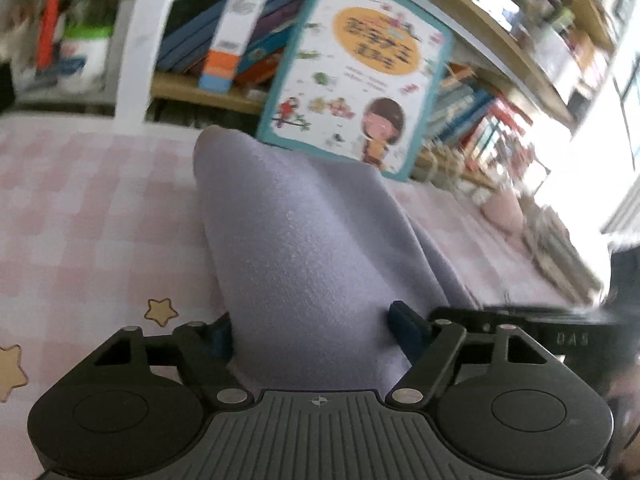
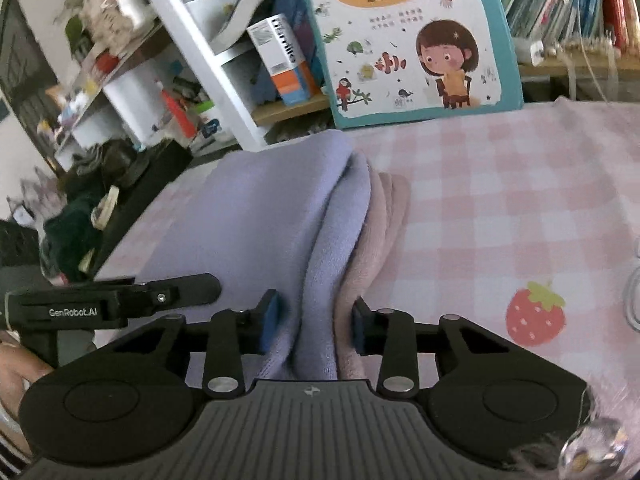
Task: Fold clothes
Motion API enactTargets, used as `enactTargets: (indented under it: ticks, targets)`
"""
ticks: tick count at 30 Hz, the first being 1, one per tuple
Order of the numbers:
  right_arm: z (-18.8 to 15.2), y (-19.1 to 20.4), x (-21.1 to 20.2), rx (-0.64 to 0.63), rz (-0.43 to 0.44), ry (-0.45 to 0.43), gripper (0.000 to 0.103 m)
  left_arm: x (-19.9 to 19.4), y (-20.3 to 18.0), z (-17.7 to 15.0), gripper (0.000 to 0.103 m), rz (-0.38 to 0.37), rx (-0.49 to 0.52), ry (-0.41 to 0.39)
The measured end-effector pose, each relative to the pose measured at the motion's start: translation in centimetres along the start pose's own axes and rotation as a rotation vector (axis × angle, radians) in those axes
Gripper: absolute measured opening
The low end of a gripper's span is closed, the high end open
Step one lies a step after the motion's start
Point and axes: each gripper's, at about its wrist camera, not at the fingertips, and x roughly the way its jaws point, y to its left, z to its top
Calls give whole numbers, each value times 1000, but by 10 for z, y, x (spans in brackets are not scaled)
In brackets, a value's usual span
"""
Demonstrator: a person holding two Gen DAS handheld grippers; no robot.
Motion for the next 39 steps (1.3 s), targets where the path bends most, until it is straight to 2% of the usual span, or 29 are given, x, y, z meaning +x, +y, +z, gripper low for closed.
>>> enactTargets:
  ticks: [5, 8, 11, 16, 18, 19, 22, 25, 29, 30, 34, 36, 39]
  targets:
    - [-14, -6, -23, 10, 37, 39, 33, -14, -11, -15, 78, -48, -28, 41]
    - [-17, -21, -28, 106, 86, 74, 37, -15, -6, -19, 81, -76, -64, 59]
    - [-19, -29, -27, 167, 106, 86, 47, -13, -1, -19, 84, -92, -90, 69]
    - [-24, -38, -20, 264, 154, 94, 49, -7, 4, -20, 85, -122, -124, 73]
    - [-24, -37, -19, 265, 155, 90, 47, -7, 2, -21, 84, -113, -115, 68]
    - [-24, -36, -19, 258, 152, 88, 42, -8, -2, -22, 82, -102, -100, 64]
    - [-25, -19, -25, 126, 112, 43, 36, -14, -19, -24, 74, -41, -2, 38]
    - [-28, -5, -30, 18, 75, 8, 35, -19, -35, -26, 74, 14, 80, 21]
    - [-27, -21, -27, 111, 111, 38, 39, -16, -26, -21, 78, -5, 30, 46]
    - [-27, -25, -25, 135, 122, 46, 43, -14, -22, -21, 79, -15, 8, 54]
    - [-26, -34, -20, 205, 157, 67, 48, -12, -9, -23, 80, -52, -60, 60]
    - [-26, -34, -18, 210, 165, 63, 47, -11, -9, -25, 79, -60, -70, 52]
    - [-27, -28, -18, 174, 153, 47, 40, -14, -15, -28, 76, -43, -41, 31]
